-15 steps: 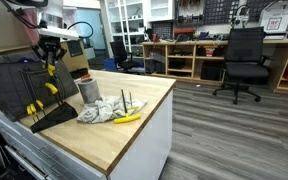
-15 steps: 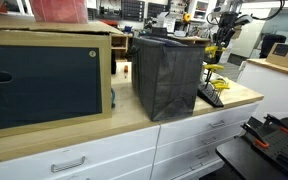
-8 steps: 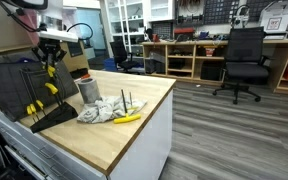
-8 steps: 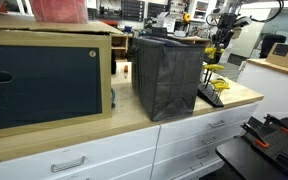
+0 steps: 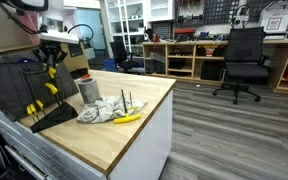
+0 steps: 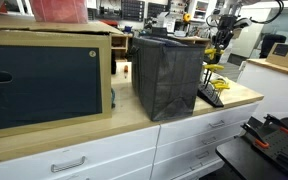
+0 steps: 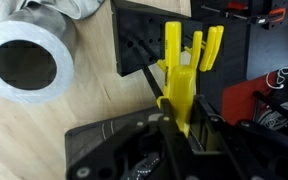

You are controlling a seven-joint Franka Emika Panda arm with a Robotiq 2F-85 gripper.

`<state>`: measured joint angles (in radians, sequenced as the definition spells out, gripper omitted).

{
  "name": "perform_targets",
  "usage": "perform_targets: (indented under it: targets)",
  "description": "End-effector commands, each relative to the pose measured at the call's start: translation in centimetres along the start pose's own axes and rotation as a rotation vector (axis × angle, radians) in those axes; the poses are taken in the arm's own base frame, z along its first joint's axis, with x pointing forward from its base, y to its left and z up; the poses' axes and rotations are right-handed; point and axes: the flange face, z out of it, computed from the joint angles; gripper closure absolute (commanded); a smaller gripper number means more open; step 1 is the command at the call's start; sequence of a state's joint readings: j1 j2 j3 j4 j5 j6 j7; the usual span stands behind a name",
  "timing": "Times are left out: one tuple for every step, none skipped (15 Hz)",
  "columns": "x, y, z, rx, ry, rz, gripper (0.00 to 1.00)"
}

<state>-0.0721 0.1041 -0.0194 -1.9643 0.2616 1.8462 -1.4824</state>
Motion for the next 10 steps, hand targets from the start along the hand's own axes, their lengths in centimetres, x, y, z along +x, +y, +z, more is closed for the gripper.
perform_targets:
  targets:
    - [-0.6, -0.3, -0.4, -0.021, 0.014, 0.022, 0.94]
    - [-0.8, -0.2, -0.3, -0.019, 0.016, 0.025, 0.94]
    - [-1.0, -0.2, -0.2, -0.017, 0.017, 0.026, 0.94]
    - [-1.1, -0.2, 0.0, -0.014, 0.017, 0.027, 0.94]
    - [-1.1, -0.1, 0.2, -0.013, 0.017, 0.028, 0.94]
    - [-1.1, -0.1, 0.4, -0.01, 0.017, 0.028, 0.94]
    - [-1.0, 0.0, 0.6, -0.013, 0.013, 0.029, 0.94]
    - [-1.0, 0.1, 0.8, -0.013, 0.014, 0.029, 0.94]
    - [-1.0, 0.2, 0.9, -0.02, 0.013, 0.03, 0.94]
    - [-1.1, 0.3, 0.9, -0.024, 0.013, 0.029, 0.94]
